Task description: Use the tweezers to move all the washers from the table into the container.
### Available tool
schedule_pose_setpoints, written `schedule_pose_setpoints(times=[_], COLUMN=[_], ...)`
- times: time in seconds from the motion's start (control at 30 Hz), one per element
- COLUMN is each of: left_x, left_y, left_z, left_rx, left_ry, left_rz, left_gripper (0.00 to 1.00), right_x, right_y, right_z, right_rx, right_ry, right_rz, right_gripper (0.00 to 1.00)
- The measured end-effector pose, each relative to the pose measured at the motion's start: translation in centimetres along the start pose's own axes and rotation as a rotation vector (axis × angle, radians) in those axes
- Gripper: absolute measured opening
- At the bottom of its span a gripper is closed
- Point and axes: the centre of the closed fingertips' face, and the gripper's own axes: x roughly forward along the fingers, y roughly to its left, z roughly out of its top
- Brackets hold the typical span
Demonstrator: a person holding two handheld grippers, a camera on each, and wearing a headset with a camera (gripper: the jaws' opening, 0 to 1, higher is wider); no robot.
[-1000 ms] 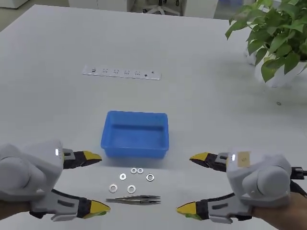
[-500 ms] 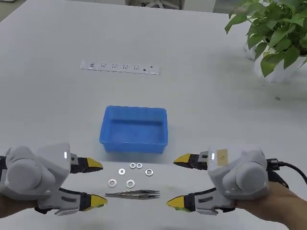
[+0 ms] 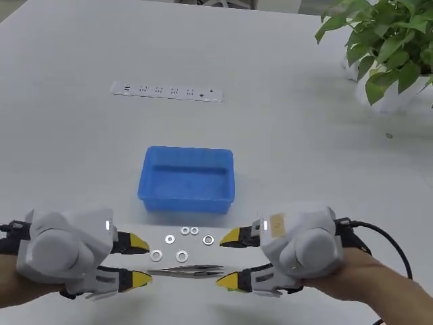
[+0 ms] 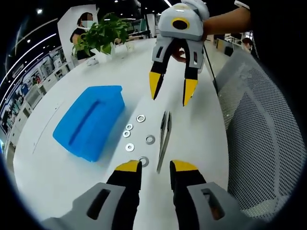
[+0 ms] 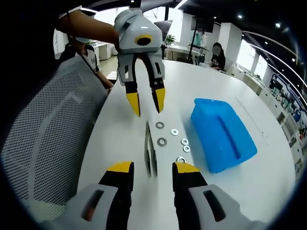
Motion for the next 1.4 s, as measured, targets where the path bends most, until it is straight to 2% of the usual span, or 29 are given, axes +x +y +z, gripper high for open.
schedule_pose_setpoints(times=[0.27,0.47,0.57,0.83,1.1,1.2,1.4], left_x=[0.6,1.0,1.2,1.7,2.0,2.1,2.4], left_y=[-0.2,-0.5,-0.6,-0.5,-0.4,-0.3,-0.4], left_z=[-0.6,-0.8,-0.9,-1.3,-1.5,-1.5,-1.5], left_rx=[0.025,0.036,0.023,0.023,0.05,0.055,0.076], left_ry=[0.031,0.044,0.051,0.064,0.068,0.069,0.067], left_rz=[-0.023,-0.046,-0.06,-0.075,-0.1,-0.1,-0.104], left_gripper=[0.23,0.2,0.17,0.13,0.11,0.09,0.07], right_x=[1.6,2.7,3.1,3.5,3.9,4.2,4.2], right_y=[0.2,0.2,0.2,0.1,0.3,0.4,0.5], right_z=[0.1,-0.3,-0.5,-1.0,-0.7,-1.1,-0.9], right_rx=[-0.028,-0.038,-0.03,-0.031,-0.038,-0.063,-0.072], right_ry=[0.023,0.062,0.073,0.107,0.1,0.13,0.124], right_rz=[0.037,0.052,0.062,0.062,0.071,0.077,0.078], right_gripper=[0.26,0.21,0.2,0.16,0.14,0.14,0.12])
